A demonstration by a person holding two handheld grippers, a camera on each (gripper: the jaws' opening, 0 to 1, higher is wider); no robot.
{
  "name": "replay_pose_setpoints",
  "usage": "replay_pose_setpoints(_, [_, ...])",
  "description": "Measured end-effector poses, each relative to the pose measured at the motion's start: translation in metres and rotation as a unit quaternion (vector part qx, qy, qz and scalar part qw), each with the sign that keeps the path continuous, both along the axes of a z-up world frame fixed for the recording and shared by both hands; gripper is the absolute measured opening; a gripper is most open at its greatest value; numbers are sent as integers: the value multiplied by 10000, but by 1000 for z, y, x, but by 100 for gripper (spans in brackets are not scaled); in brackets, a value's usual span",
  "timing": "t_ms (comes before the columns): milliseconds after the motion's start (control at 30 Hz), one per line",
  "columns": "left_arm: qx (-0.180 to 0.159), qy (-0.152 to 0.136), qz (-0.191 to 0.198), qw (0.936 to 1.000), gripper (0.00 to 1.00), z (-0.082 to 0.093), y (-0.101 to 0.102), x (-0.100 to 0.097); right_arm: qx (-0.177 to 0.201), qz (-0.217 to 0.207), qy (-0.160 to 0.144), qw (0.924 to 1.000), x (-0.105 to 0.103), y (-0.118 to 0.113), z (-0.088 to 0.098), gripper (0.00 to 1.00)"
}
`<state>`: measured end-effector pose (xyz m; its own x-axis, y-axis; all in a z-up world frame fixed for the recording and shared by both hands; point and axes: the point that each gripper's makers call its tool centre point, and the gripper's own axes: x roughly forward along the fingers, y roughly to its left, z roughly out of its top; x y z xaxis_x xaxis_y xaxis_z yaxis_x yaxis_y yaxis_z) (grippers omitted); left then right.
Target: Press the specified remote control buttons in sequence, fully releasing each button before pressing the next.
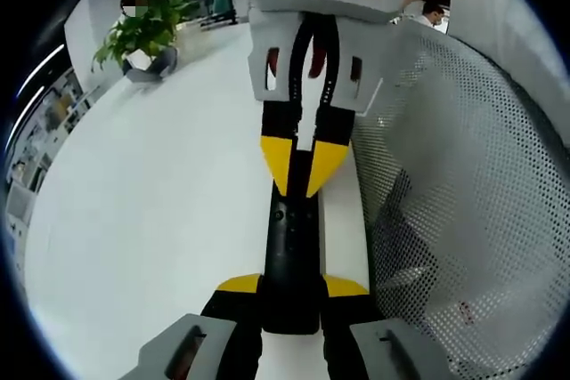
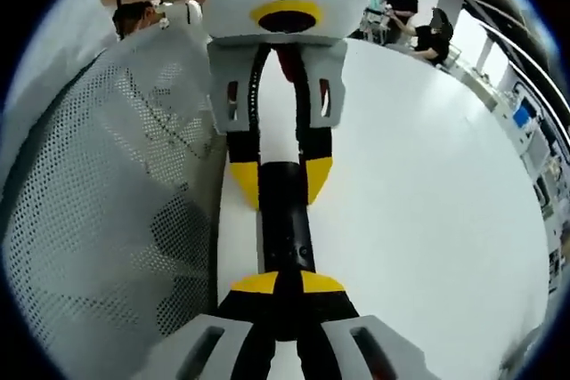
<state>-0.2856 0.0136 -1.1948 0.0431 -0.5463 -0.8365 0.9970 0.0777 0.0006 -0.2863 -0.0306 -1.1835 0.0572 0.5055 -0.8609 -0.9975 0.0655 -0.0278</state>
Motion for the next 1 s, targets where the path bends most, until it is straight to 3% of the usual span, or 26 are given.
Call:
replay_pose_setpoints(33, [-3, -1, -2, 10000, 23, 0, 0, 0, 5, -168, 16, 9999, -1, 0, -1, 3])
replay_pose_setpoints(167, [-1, -4, -23, 10000, 23, 0, 0, 0, 54, -197, 11, 9998, -1, 0, 0, 4])
replay_pose_setpoints(367, [-20, -3, -13, 10000, 23, 0, 0, 0, 252, 459, -426, 9977, -3, 0, 1, 4])
replay_pose_setpoints(467, [-25, 0, -7, 10000, 23, 0, 0, 0, 341, 187, -206, 9990, -1, 2, 1, 4])
replay_pose_setpoints(667, [-22, 2, -6, 10000, 23, 0, 0, 0, 360, -21, -98, 9993, 1, 6, 1, 3])
replay_pose_setpoints(1000, [-78, 13, 65, 9999, 23, 0, 0, 0, 97, 201, -169, 9996, 2, 1, 0, 0])
